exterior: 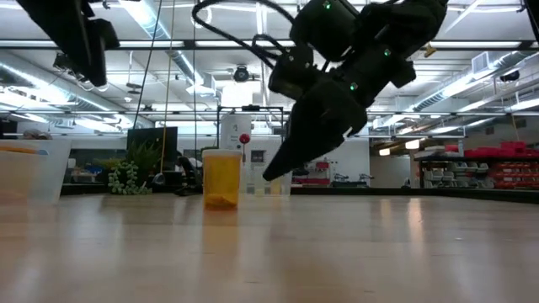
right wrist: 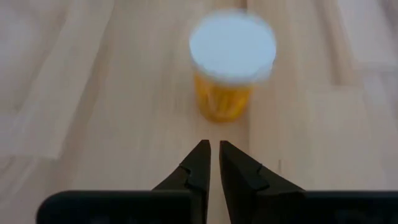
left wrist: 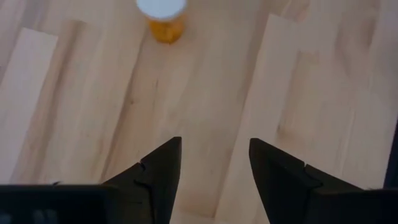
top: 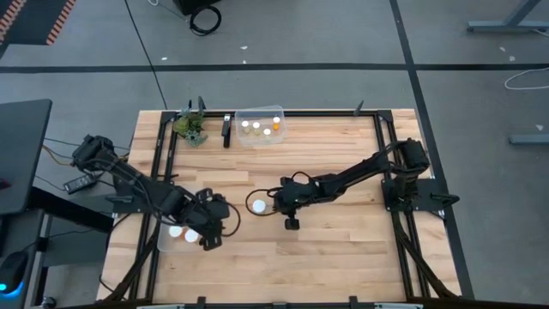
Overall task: Pick and place medicine bottles into bin by pill shape (circle, oval)
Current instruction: Put the big orange pill bottle into the bottom transparent bin
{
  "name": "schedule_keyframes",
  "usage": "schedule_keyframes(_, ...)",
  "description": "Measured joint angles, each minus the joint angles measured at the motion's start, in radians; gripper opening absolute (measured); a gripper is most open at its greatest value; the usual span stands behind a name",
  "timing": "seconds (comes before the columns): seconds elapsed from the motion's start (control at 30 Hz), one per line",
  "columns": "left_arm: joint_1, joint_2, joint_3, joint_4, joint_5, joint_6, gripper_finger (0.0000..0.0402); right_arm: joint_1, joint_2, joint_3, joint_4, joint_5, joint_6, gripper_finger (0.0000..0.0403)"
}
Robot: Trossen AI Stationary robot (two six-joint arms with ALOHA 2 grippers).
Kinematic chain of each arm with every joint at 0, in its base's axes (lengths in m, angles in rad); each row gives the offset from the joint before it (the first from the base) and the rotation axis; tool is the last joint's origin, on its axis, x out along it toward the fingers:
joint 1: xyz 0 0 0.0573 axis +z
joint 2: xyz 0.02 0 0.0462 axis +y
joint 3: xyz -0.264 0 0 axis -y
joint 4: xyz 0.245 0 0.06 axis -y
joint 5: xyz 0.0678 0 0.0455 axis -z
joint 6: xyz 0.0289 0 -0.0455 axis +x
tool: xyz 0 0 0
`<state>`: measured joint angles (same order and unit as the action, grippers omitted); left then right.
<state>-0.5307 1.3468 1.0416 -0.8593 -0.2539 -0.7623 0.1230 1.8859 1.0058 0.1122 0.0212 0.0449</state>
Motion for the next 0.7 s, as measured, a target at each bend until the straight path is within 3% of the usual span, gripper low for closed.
schedule_keyframes(0.23,0.065,0.01,0.0,0.038,0.002,0.059,0.0202,-0.004,-0.083,-0.031,-0.011,0.012,-0.058,0.0041)
schedule_keyframes(0.7,0.193,0.048,0.0,0.121,0.07,0.168,0.0202,-0.05,-0.316,-0.231,0.025,0.032,-0.072,0.0041)
